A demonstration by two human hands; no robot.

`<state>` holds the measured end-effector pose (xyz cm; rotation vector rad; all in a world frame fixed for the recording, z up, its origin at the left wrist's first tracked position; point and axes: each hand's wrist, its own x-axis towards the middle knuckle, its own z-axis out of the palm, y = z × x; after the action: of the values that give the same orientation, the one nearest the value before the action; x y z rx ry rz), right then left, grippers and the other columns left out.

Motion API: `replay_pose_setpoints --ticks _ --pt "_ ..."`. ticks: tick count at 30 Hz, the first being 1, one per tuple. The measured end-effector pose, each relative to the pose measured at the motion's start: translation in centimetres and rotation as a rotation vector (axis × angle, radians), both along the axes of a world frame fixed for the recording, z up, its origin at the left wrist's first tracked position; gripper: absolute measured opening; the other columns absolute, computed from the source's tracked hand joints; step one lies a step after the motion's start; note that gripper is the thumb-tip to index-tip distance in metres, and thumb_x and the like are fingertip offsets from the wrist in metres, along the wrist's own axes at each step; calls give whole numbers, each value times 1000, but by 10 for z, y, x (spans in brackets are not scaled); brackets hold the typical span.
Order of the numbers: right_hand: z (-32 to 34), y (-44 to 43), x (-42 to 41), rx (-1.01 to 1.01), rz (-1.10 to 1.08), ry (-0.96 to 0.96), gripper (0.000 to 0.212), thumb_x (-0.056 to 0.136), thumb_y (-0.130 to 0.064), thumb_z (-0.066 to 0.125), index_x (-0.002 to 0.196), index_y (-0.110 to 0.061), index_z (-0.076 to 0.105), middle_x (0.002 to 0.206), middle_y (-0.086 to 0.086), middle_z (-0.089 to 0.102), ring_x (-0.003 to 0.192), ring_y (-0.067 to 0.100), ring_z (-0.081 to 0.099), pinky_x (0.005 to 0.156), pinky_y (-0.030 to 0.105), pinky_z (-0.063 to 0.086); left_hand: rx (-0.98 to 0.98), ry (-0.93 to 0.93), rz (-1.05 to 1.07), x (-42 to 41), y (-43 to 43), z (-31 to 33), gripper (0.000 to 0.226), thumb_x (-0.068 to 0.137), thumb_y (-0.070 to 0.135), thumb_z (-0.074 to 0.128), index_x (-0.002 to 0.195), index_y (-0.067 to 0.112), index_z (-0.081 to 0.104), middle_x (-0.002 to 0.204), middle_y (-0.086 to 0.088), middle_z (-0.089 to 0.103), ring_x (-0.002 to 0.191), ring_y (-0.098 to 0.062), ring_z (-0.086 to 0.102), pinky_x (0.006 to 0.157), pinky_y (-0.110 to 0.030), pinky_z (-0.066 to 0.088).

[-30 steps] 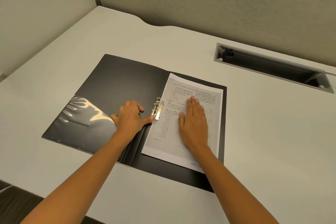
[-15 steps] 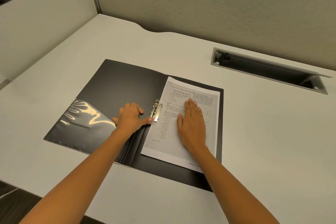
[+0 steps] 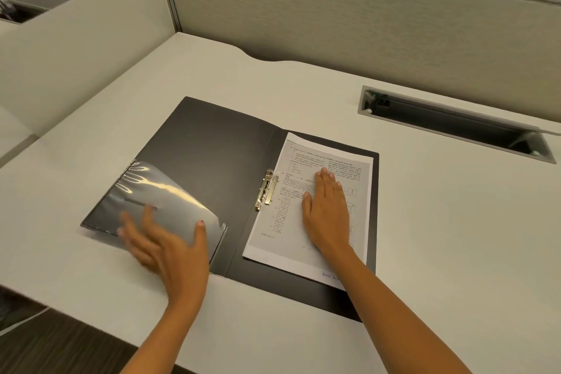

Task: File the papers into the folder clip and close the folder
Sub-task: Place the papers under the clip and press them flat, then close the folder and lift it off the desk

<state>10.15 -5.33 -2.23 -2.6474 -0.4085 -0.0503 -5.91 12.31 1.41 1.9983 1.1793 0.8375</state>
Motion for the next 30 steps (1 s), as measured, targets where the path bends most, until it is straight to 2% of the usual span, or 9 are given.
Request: replay_pose_setpoints --ticks 2,4,8,12,15,19,23,27,30 --pt "0 0 0 8 -3 2 59 98 -40 28 150 -16 14 159 1 12 147 15 9 121 34 7 -239 -53 170 -8 4 0 94 76 22 75 145 12 12 155 -14 2 142 -32 7 114 -48 18" --pt "0 -1 0 21 -5 8 58 99 -39 29 150 -16 15 159 1 13 147 15 9 121 33 7 -507 -260 258 -11 9 3 89 79 23 73 144 15 11 151 -12 13 135 -30 26 109 -45 32" --pt "0 -1 0 47 -12 14 56 99 -37 31 149 -16 18 159 1 17 147 16 13 121 33 9 -822 -573 268 -17 16 7 56 90 28 59 138 14 34 132 -2 50 114 -16 53 95 -27 43" --pt "2 -2 -3 94 -16 14 54 99 -33 35 149 -15 22 157 2 21 146 18 16 120 34 12 -1071 -774 217 -21 14 6 43 96 34 46 136 17 45 122 2 60 110 -14 58 100 -30 43" --pt "8 -4 -6 209 -32 43 53 99 -26 37 149 -18 21 158 0 19 146 17 14 120 35 13 -1033 -753 152 -21 11 9 29 95 28 50 122 19 56 116 0 63 103 -14 61 89 -28 49" --pt "16 -14 -17 320 -50 107 54 99 -24 39 149 -20 20 158 -2 17 146 17 14 119 36 12 -877 -646 100 -26 8 14 8 92 24 57 85 21 60 78 5 60 76 -10 58 74 -25 47" --pt "20 -29 -41 363 -63 128 52 98 -21 42 148 -20 25 158 0 19 146 20 16 118 39 17 -518 -534 -37 -32 -4 24 11 90 25 59 93 14 59 74 6 60 69 -6 57 74 -27 49" --pt "27 -44 -68 523 -207 170 47 97 -23 46 143 -22 36 156 2 25 141 27 30 112 46 32 -236 -461 -209 -36 -23 42 30 87 43 54 87 13 56 71 7 57 62 1 56 58 -9 46" --pt "34 -55 -82 609 -279 251 45 97 -25 47 141 -20 41 151 5 37 133 29 42 107 50 38 -80 -448 -409 -33 -35 52 28 92 43 50 83 17 55 68 5 55 64 2 55 55 -5 41"
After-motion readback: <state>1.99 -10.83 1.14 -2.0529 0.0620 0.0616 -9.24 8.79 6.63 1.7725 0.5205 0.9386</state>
